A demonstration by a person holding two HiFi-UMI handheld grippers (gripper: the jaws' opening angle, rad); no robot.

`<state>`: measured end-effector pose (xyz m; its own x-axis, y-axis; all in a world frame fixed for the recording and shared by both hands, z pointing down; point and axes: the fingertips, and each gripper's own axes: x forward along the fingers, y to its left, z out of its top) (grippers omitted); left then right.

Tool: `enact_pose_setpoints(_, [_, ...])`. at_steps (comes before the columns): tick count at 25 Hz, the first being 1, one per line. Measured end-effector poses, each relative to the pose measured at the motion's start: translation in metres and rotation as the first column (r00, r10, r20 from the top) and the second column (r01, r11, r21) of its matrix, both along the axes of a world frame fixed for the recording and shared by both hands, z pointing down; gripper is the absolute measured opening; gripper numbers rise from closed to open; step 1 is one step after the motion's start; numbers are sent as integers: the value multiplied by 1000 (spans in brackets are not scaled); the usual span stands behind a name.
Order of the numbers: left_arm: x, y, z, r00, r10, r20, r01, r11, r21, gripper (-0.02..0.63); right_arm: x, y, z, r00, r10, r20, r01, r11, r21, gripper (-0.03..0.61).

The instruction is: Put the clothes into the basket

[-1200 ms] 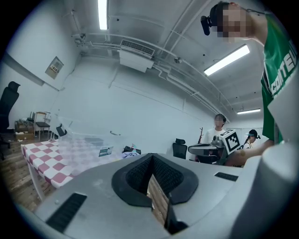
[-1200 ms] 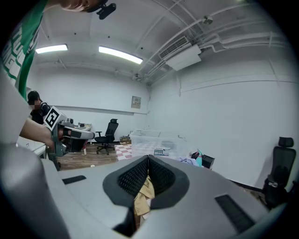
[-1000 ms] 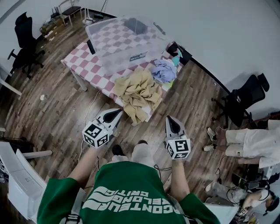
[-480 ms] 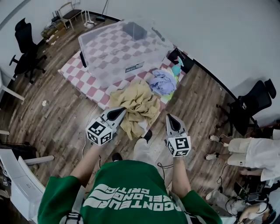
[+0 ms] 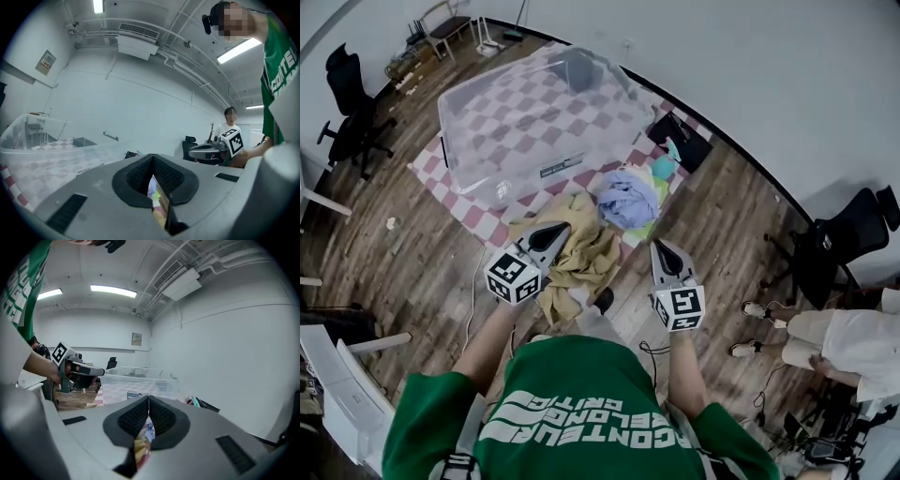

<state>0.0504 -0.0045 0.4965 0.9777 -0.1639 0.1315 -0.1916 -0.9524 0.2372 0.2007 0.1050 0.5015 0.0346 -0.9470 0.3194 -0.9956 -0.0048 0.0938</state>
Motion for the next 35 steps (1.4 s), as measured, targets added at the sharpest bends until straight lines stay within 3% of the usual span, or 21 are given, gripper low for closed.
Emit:
enact_pose_setpoints(5, [41,-13,-3,1000,-27,13,27,1000,3,3,41,-13,4,999,-30,17,30,1000,-8,9])
enact_pose_setpoints(12, [67,-24,1,998,-45,32,45,999,-3,3,68,-26,13,998,-51,36,52,998,-27,9])
enact_pose_setpoints(35, [101,-71,29,991,118,70,-116,993,-35,3,76,-61,41,995,74,66,-68,994,-81,11])
